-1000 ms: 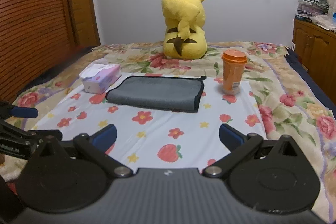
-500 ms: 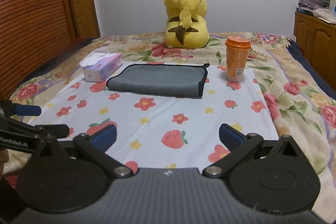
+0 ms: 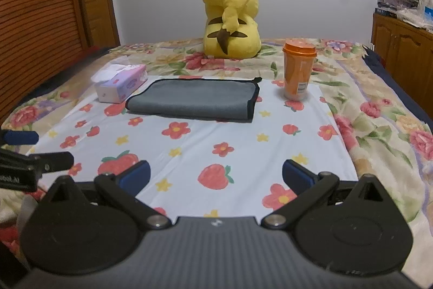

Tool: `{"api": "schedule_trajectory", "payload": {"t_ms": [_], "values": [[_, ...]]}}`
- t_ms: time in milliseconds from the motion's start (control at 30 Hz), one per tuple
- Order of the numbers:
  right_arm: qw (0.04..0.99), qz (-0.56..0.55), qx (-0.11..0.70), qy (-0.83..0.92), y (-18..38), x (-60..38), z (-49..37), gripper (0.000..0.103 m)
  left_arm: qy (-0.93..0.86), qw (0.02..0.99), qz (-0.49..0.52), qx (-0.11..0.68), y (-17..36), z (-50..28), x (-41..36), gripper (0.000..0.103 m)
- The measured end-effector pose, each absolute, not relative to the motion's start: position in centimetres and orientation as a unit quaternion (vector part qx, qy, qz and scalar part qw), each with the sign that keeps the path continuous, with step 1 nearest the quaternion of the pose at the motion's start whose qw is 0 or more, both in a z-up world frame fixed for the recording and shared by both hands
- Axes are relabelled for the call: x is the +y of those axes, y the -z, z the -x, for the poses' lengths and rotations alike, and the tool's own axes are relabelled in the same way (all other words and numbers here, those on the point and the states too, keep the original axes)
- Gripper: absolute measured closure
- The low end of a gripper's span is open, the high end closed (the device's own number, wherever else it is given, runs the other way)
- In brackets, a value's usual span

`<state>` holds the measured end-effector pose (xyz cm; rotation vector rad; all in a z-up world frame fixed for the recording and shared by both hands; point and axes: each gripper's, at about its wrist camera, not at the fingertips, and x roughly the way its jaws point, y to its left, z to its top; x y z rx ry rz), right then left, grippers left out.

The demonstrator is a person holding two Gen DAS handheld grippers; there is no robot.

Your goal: Fold towel

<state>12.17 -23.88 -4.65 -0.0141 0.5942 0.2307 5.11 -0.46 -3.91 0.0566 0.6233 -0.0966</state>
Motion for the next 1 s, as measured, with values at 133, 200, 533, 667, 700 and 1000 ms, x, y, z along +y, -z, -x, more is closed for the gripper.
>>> {"api": "schedule_trajectory", "payload": {"t_ms": [133, 200, 533, 667, 700, 1000], "values": [[0.952, 0.005, 0.284, -0.11, 4.4, -24.0, -11.9, 0.0, 0.045, 0.954, -0.031, 0.296, 3.6, -4.7, -0.4, 0.0], [0.954, 0.005, 0.28, -0.108, 4.3, -24.1, -11.8, 0.0, 0.045, 0.955, -0.032, 0.29, 3.5, -4.5, -0.4, 0.0], [0.963, 0.0, 0.251, -0.097, 3.7, -24.7, -11.0, 0.0, 0.046, 0.964, -0.039, 0.261, 2.7, -3.6, -0.5, 0.0], [0.966, -0.001, 0.239, -0.094, 3.4, -24.8, -10.7, 0.0, 0.046, 0.967, -0.042, 0.249, 2.5, -3.3, -0.5, 0.0], [0.967, -0.001, 0.236, -0.093, 3.4, -24.8, -10.7, 0.0, 0.044, 0.967, -0.043, 0.247, 2.5, -3.3, -0.5, 0.0], [0.97, 0.0, 0.225, -0.091, 3.2, -24.9, -10.5, 0.0, 0.037, 0.972, -0.031, 0.231, 2.0, -3.0, 0.0, 0.0]]}}
